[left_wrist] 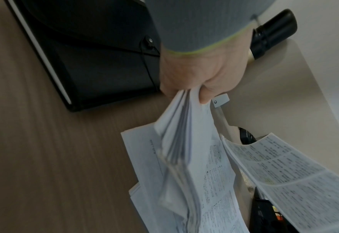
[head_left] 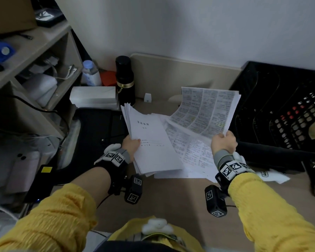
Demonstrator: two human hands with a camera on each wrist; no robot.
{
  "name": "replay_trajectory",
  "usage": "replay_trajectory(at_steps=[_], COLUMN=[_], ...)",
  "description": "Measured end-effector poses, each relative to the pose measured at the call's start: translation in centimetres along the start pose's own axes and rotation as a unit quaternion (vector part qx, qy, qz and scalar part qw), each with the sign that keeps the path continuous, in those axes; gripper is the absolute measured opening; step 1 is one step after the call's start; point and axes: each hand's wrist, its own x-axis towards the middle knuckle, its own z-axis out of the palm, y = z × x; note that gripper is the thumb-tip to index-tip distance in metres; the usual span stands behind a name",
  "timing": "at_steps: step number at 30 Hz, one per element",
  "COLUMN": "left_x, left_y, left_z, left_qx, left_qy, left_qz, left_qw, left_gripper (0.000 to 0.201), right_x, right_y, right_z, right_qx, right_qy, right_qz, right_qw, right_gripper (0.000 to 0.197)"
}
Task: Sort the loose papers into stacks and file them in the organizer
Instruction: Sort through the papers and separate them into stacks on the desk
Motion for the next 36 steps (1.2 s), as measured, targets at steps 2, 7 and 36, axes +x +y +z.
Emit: replay_trajectory(at_steps=[2, 7, 36], left_x=[-0.3, -0.9, -0.3], left_y=[0.2, 0.3, 2.5], left_z=[0.2, 0.8, -0.5], left_qx=[-0.002, 0.006, -0.036], left_qy=[-0.006, -0.014, -0.138], left_qz=[0.002, 0.006, 0.031], left_qw=[1.000, 1.000, 0.989], left_gripper=[0.043, 0.045, 0.038], right_x=[0.0, -1.8, 0.1], right_y=[0.2, 0.7, 1.7], right_z=[0.4, 2.1, 4.2], right_qx=[0.029, 0.132, 0.057], right_qy=[-0.008, -0.107, -0.258], right_qz=[-0.003, -0.013, 0.050], right_qw=[1.000, 0.985, 0.963], right_gripper=[0.026, 0.014, 0.065])
